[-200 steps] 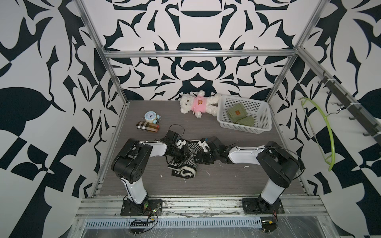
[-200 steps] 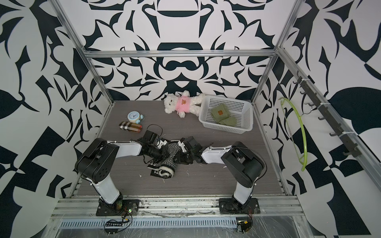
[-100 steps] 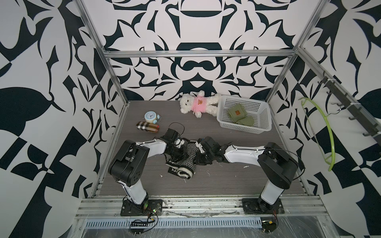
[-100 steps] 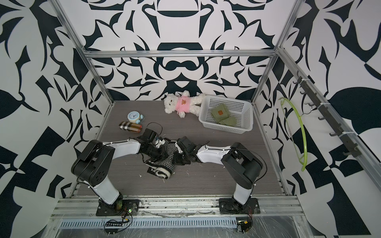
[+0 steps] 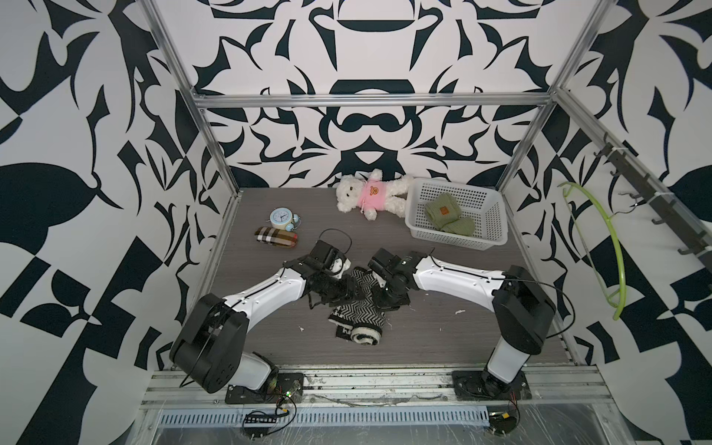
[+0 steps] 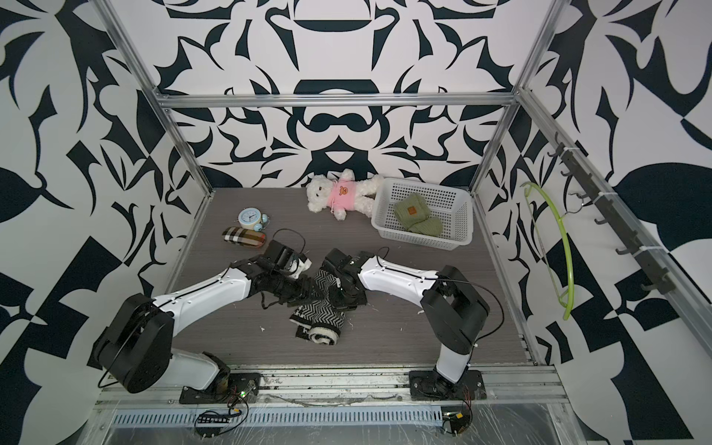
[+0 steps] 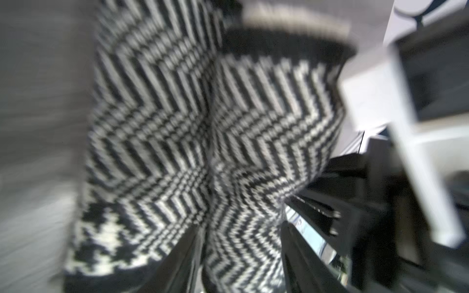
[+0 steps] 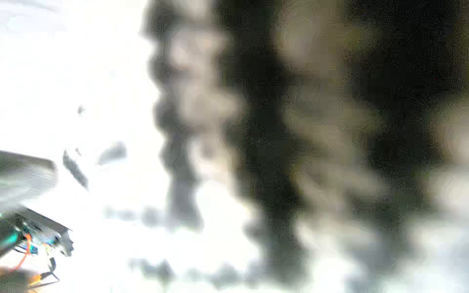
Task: Roll up the scarf and place it into the basket
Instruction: Roll the scarf at the center of the board.
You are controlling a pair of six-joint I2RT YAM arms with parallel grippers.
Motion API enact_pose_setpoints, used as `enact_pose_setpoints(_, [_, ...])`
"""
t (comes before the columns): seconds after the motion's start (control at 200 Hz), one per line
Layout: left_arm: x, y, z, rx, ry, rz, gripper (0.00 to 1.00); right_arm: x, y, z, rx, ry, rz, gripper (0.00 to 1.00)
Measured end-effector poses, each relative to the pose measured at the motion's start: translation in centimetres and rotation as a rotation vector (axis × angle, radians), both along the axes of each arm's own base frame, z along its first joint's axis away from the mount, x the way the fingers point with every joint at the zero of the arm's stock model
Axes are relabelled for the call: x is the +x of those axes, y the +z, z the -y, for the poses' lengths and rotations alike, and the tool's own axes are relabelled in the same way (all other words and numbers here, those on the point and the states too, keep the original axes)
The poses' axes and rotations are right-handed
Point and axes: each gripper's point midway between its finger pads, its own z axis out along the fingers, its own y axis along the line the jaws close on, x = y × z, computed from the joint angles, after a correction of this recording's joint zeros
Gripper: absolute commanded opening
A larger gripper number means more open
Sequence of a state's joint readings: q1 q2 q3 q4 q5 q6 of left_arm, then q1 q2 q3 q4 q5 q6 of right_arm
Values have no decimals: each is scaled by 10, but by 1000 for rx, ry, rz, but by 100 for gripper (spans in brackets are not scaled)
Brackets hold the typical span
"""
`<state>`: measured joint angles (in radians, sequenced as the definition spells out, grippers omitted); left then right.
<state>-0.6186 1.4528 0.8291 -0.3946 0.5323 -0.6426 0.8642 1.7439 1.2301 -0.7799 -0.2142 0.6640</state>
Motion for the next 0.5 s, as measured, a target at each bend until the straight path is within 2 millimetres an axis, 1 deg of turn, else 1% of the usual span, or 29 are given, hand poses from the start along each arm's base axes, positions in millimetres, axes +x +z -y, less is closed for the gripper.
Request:
enact_pose_setpoints(0.055, [-6,-3,11,-9,-23,-6,55,1,8,3,-18,18,1,0])
enact_pose_setpoints(0.115, [-8,-7,19,-14,-31,-13,54,1,14,6,-37,33,-2,0])
enact_pose_setpoints(0.16, [-6,-11,24,-18,-26,-20,53,0,15,10,-56,44,-8,0])
enact_pose_setpoints(0.195, [-4,-14,27,-22,-21,-25,50,0,14,13,-70,49,-16,0])
enact_pose_setpoints(0.235, [-2,-19,31,-25,-12,-35,39,-1,11,16,-85,54,-27,0])
enact_pose_setpoints(0.31, [2,-27,36,-30,-5,-48,15,0,5,18,-101,61,-41,0])
enact_pose_setpoints(0.35, [3,-32,38,-31,0,-57,8,1,2,18,-107,63,-46,0])
enact_pose_setpoints(0.39, [5,-36,39,-30,9,-67,5,1,1,19,-111,66,-48,0])
enact_pose_setpoints(0.46, [10,-39,38,-36,17,-80,2,4,0,18,-110,62,-40,20])
enact_pose_setpoints(0.505, [16,-40,36,-42,27,-90,2,7,1,18,-101,59,-23,27])
